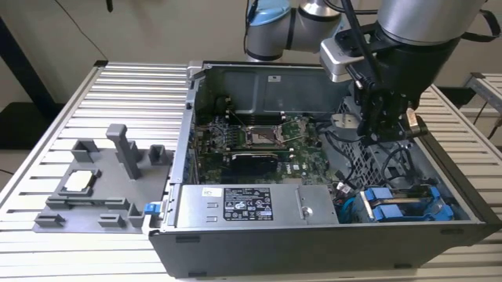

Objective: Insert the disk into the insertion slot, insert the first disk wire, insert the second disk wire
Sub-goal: 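Insert the first disk wire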

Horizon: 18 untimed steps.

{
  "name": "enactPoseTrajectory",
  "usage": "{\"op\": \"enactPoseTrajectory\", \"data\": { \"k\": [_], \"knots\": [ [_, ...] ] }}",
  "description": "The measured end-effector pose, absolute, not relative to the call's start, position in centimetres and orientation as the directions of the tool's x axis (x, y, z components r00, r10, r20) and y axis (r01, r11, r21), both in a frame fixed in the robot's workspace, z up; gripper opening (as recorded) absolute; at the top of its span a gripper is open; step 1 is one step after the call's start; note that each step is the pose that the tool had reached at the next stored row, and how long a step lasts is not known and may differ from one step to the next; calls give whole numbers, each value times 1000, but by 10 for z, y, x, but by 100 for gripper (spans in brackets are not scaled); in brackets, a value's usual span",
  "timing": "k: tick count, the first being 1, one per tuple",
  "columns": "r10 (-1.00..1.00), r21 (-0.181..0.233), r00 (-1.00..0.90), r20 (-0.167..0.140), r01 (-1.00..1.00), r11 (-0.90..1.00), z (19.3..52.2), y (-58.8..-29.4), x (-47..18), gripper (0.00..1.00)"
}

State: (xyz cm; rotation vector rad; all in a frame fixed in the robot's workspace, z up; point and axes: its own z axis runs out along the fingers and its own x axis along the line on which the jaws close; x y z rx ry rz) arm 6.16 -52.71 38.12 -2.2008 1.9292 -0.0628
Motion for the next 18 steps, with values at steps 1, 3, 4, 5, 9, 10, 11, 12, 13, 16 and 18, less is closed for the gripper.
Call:
{"op": "enactPoseTrajectory", "data": {
  "k": [1, 3, 4, 5, 9, 10, 11, 12, 13, 16, 18],
  "knots": [
    [-984, -188, 144, -108, -975, -122, 381, -527, 62, 27],
    [-983, -186, 150, -107, -974, -128, 380, -527, 62, 27],
    [-983, -185, 150, -107, -974, -129, 380, -527, 62, 27],
    [-983, -183, 150, -107, -975, -129, 380, -527, 62, 27],
    [-983, -178, 149, -108, -976, -129, 379, -527, 62, 27],
    [-983, -177, 149, -109, -976, -129, 379, -527, 62, 27],
    [-983, -176, 148, -109, -976, -128, 379, -527, 62, 27],
    [-983, -176, 146, -109, -976, -126, 378, -527, 62, 27],
    [-984, -175, 143, -109, -977, -123, 378, -527, 62, 27],
    [-985, -173, 135, -109, -978, -114, 377, -527, 62, 27],
    [-986, -171, 127, -109, -979, -107, 377, -527, 62, 27]
  ]
}}
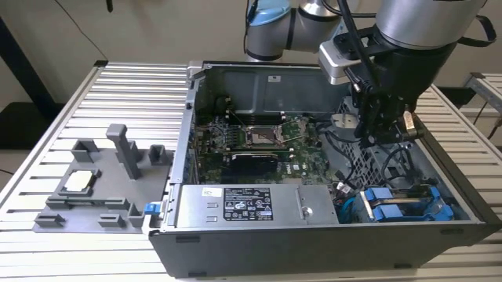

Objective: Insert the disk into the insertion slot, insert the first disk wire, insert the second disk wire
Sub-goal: 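Insert the first disk wire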

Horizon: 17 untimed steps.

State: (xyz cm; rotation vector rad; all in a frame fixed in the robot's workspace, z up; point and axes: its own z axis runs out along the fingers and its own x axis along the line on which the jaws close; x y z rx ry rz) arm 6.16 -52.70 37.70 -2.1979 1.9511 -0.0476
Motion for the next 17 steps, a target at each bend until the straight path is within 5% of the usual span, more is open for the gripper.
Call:
{"op": "enactPoseTrajectory", "data": {
  "k": [9, 12, 17],
  "knots": [
    [-986, -171, 123, -109, -980, -103, 377, -527, 62, 27],
    [-986, -171, 122, -109, -980, -103, 377, -527, 62, 18],
    [-987, -171, 122, -109, -980, -102, 377, -527, 62, 16]
  ]
}}
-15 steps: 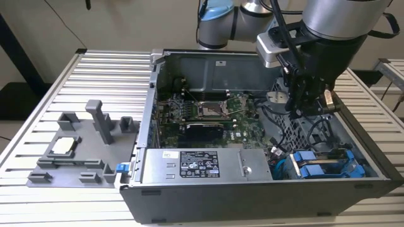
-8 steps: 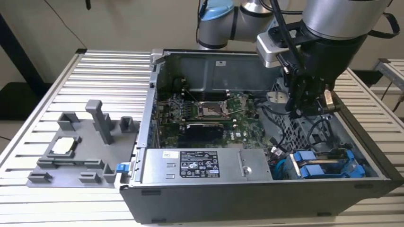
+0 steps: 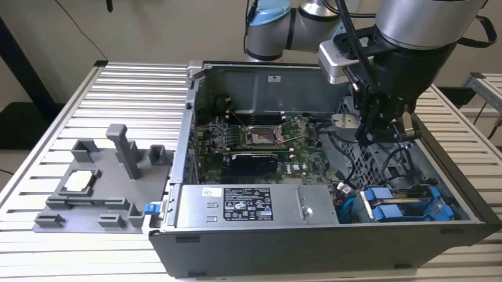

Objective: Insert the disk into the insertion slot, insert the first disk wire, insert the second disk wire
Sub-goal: 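Insert the first disk wire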

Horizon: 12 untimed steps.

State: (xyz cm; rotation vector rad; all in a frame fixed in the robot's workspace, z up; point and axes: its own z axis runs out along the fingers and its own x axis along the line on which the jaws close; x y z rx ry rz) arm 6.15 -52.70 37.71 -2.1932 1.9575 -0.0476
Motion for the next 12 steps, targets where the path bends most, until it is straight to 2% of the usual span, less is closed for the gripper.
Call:
{"op": "enactPoseTrajectory", "data": {
  "k": [7, 12],
  "knots": [
    [-987, -171, 121, -109, -980, -101, 377, -527, 62, 15],
    [-987, -139, 118, -113, -985, -102, 377, -534, 66, 15]
  ]
}}
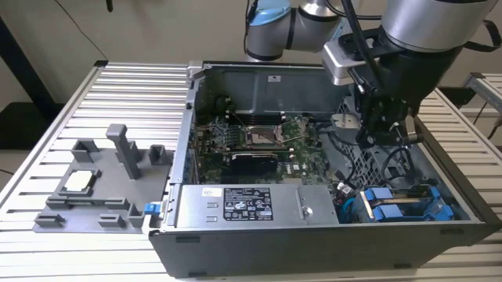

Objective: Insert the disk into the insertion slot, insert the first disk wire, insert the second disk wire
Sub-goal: 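Insert the first disk wire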

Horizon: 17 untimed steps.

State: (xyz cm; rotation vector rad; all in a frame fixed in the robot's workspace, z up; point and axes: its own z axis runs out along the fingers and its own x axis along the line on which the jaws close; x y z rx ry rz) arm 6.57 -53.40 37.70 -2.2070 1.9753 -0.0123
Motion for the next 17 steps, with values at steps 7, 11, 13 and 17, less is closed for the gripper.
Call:
{"op": "enactPoseTrajectory", "data": {
  "k": [7, 11, 13, 17],
  "knots": [
    [-987, -109, 114, -114, -989, -102, 377, -561, 81, 15],
    [-989, -104, 114, -99, -989, -103, 377, -568, 87, 15],
    [-990, -99, 114, -81, -989, -105, 377, -569, 91, 15],
    [-993, -93, 113, -43, -990, -109, 376, -570, 97, 15]
  ]
}}
